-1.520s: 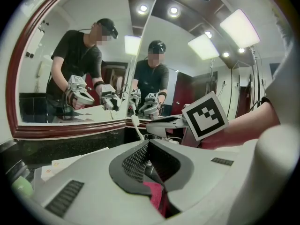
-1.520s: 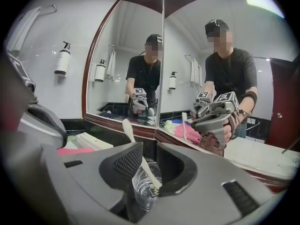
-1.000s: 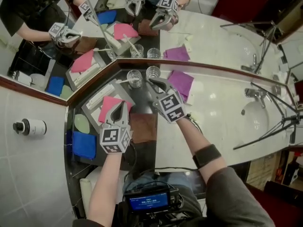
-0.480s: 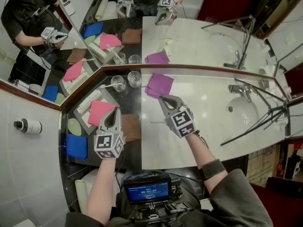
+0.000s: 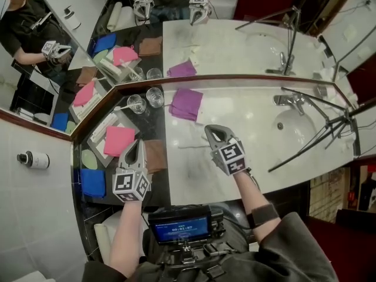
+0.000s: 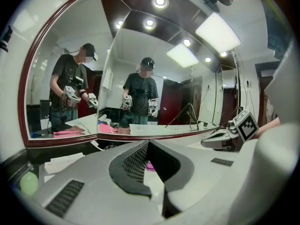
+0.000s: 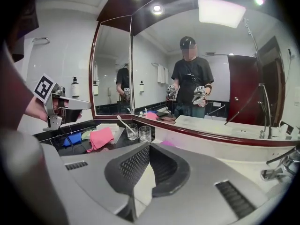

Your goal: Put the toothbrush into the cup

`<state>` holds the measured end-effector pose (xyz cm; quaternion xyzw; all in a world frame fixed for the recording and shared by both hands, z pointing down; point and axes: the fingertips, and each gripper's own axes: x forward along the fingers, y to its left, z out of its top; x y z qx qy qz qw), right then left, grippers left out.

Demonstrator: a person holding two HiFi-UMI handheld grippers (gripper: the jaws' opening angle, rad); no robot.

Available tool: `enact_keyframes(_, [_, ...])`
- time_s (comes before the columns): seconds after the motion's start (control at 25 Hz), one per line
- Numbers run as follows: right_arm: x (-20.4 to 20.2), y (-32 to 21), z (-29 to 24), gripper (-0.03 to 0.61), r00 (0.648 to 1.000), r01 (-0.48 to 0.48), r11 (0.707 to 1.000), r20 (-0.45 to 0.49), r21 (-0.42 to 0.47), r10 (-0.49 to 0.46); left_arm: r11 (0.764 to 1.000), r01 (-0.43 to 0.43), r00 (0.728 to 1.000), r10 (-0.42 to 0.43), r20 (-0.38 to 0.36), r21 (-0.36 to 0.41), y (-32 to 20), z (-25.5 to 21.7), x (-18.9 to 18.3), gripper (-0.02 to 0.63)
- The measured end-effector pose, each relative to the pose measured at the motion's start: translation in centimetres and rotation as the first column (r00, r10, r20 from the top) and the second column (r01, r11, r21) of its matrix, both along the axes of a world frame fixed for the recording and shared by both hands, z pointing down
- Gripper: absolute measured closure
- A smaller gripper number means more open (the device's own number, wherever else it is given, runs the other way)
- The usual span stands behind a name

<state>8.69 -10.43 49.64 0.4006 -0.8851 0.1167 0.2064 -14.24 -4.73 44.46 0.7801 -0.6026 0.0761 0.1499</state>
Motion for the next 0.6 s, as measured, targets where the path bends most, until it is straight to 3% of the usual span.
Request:
enact_keyframes(0.44, [0.5, 0.8, 1.8, 0.56, 0.999, -0.042, 0.998, -0.019, -0.046, 0.041, 1.0, -0.017, 1.0, 0.016, 0.013, 0.016, 0.3, -0.2, 0.3, 0.614])
enact_keyframes(0.6, [0.7, 1.2, 3.2, 0.558, 0.993, -0.121, 0.989, -0.022, -0.089, 0.119, 0.999, -0.029, 1.0, 0.029, 0.01, 0.015, 0.2, 0.1, 0.3, 0.614])
